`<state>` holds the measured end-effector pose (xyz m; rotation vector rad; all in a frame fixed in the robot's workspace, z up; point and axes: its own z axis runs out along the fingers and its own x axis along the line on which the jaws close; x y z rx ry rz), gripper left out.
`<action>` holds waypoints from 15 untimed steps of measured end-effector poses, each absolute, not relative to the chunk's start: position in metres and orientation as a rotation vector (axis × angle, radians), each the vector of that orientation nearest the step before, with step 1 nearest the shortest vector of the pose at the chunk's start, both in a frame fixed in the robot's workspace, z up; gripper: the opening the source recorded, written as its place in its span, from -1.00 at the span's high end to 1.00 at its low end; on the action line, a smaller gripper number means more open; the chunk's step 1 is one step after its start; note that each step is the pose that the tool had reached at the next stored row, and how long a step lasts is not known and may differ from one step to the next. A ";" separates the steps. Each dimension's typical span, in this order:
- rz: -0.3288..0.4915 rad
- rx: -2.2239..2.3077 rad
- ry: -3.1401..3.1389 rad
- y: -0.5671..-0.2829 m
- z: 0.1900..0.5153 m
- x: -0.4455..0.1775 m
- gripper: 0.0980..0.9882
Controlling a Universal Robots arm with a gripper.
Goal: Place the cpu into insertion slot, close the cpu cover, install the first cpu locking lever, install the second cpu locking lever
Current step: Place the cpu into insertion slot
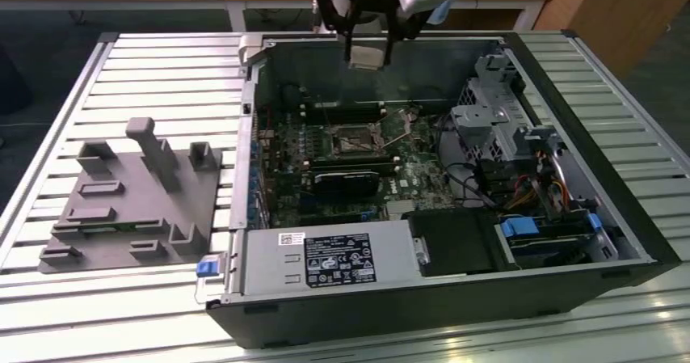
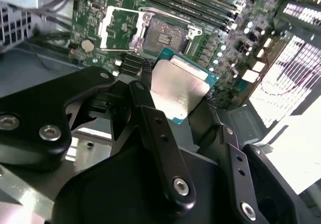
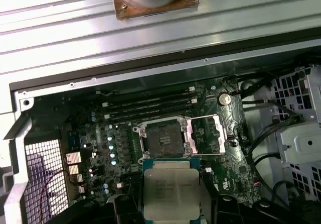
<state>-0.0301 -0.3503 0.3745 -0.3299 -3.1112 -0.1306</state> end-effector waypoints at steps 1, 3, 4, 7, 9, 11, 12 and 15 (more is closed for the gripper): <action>-0.130 -0.354 -3.109 -0.350 0.374 -0.030 0.01; -0.130 -0.399 -3.105 -0.350 0.374 -0.030 0.01; -0.130 -0.421 -3.103 -0.350 0.374 -0.030 0.01; -0.130 -0.487 -3.095 -0.350 0.374 -0.030 0.01; -0.130 -0.527 -3.089 -0.350 0.373 -0.030 0.01; -0.130 -0.569 -3.083 -0.350 0.373 -0.030 0.01; -0.131 -0.590 -3.080 -0.350 0.373 -0.030 0.01; -0.131 -0.661 -3.067 -0.350 0.372 -0.030 0.01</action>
